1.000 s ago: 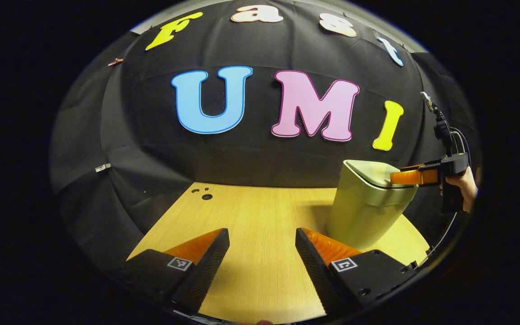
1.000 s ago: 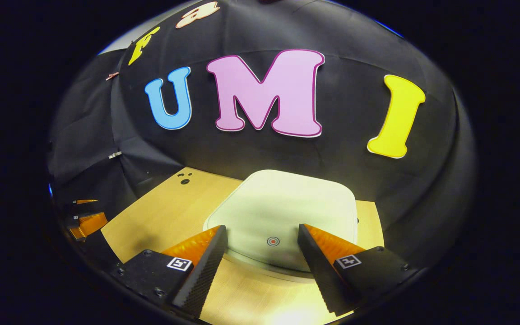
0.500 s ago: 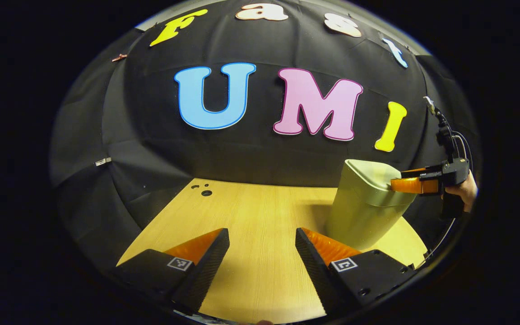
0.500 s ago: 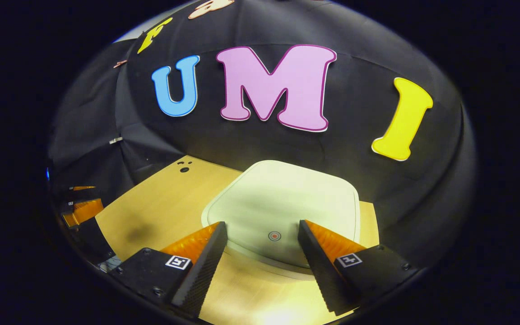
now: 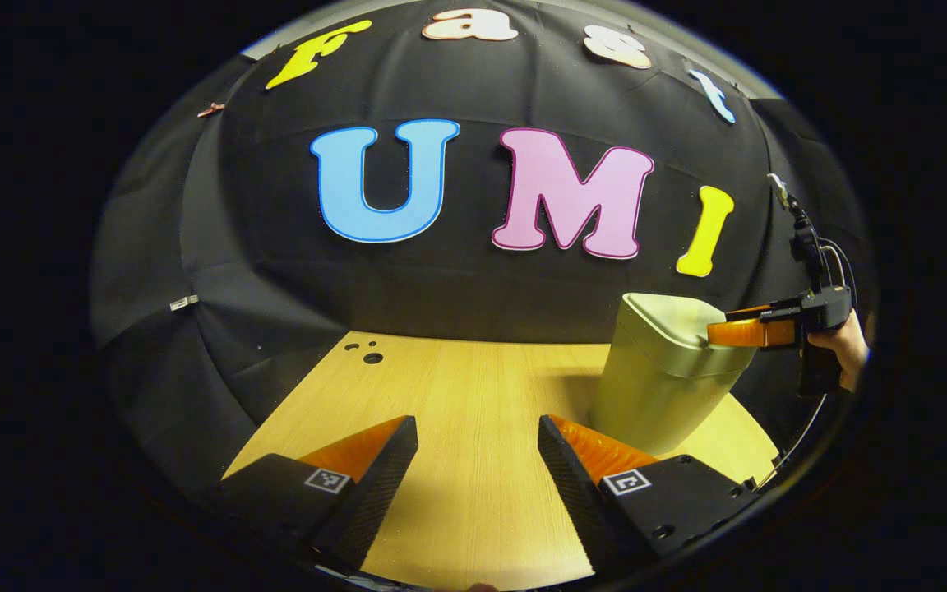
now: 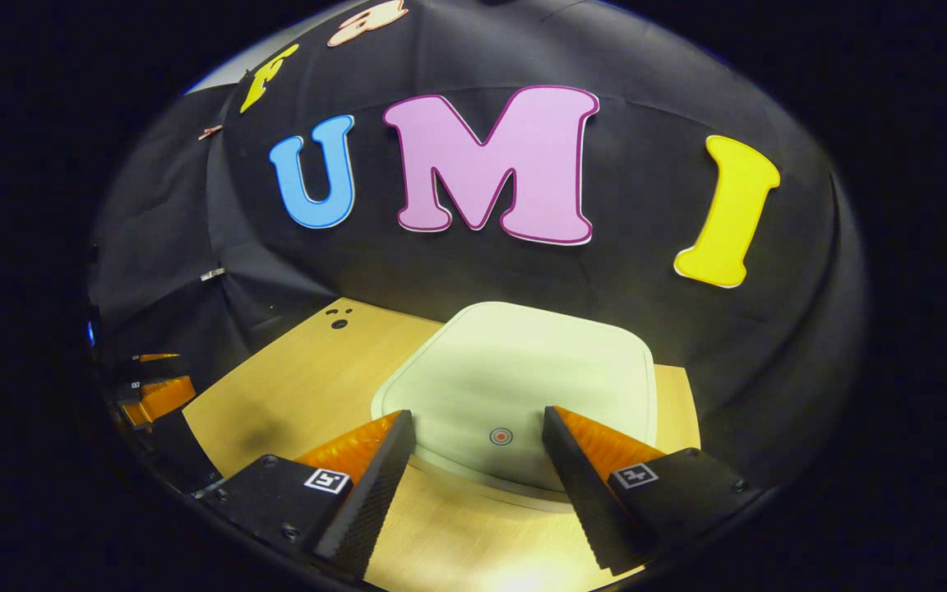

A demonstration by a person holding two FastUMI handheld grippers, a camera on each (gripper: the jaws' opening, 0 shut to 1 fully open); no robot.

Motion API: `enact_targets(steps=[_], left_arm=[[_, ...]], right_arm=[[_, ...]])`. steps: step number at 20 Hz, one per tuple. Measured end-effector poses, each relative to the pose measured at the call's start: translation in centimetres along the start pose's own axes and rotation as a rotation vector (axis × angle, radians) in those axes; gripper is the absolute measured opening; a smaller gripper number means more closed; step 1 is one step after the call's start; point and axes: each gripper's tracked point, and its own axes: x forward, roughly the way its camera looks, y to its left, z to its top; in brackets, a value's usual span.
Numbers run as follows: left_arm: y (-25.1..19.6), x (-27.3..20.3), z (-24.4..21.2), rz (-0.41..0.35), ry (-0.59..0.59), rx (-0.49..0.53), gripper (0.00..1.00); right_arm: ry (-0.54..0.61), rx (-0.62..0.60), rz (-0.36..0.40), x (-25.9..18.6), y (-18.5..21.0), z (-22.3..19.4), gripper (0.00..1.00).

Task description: Press the lid of the desktop garbage bin to open it, pick up the crumpled paper on the desktop and throw it into the bin, then pick up the pop can on the desktop and drop it into the bin, and finally close the garbage bin lid.

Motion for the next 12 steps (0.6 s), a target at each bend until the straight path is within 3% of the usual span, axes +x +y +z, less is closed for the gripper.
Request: enact_targets(steps=[12], left_arm=[[-0.7, 1.0, 1.1, -0.041, -0.020, 0.012, 0.98]], right_arm=[[-0.059, 0.012, 0.030, -4.2, 3.0, 0.1, 0.99]])
